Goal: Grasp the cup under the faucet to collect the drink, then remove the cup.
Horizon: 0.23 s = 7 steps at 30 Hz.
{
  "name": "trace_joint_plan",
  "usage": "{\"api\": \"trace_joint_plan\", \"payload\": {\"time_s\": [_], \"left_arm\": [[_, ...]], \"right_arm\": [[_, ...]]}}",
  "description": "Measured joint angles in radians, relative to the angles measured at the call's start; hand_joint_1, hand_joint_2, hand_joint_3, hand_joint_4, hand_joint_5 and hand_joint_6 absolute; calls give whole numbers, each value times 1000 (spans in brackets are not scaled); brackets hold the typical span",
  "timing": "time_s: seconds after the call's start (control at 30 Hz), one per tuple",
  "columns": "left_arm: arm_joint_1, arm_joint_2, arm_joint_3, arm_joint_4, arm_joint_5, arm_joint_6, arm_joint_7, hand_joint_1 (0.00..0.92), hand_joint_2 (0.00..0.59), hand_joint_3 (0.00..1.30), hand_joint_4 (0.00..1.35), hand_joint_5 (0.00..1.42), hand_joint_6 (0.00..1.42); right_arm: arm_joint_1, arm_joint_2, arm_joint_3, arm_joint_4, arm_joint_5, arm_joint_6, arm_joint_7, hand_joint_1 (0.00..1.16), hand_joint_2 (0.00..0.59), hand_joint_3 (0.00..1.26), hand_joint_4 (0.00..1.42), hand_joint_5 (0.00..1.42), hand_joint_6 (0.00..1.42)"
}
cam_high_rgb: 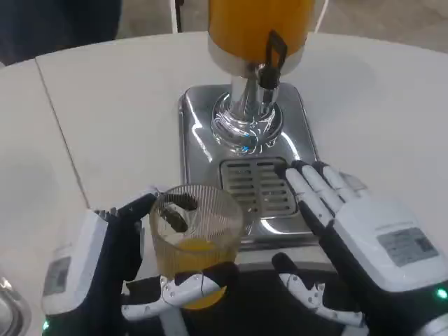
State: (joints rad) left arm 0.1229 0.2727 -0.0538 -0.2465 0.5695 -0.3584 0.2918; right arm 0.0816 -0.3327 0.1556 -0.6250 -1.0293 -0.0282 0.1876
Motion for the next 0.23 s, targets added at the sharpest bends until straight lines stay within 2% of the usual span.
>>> {"api": "trace_joint_plan", "payload": {"time_s": [0.23], "left_arm": [[-7,-13,-1,15,9,-1,1,590,43,1192,1133,1424,1424]], "right_arm": [[9,13,6,-7,-8,10,7,432,493,0,0,0,62]]}}
